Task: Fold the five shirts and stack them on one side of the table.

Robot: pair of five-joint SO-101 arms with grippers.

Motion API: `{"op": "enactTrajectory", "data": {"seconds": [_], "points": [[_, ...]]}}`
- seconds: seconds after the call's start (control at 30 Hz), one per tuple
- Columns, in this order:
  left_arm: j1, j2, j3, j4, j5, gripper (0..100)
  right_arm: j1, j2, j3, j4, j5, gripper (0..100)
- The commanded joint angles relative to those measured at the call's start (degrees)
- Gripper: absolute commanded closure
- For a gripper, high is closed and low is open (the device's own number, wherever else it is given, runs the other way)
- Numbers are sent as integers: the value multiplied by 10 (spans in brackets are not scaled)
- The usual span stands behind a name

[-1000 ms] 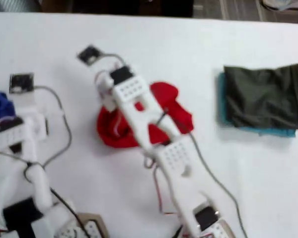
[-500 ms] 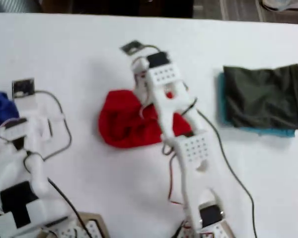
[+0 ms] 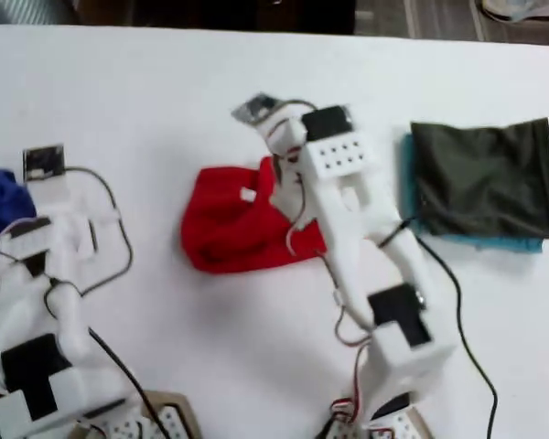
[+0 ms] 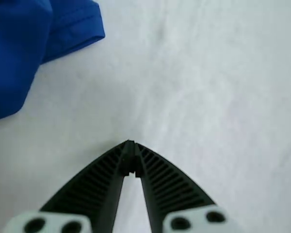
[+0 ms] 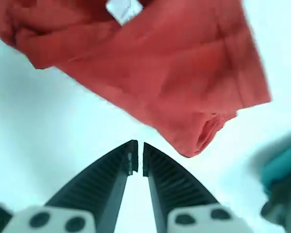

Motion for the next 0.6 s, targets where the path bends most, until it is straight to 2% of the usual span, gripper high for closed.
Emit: {"op": "enactTrajectory", "data": {"seconds": [0.0,0.1,0.27,0.4,0.57], "points": [[-2,-3,-13,-8,6,974,-17,-19,-23,-124,-25,977],[-2,-3,-13,-8,6,974,-55,57,-29,-225,-57,975],[-2,-3,-12,-8,6,974,-113,207,-135,-242,-68,975],[-2,-3,-12,-8,6,974,-113,298,-251,-191,-65,976],[-2,-3,-12,-8,6,973,-74,376,-351,-37,-63,976]]}}
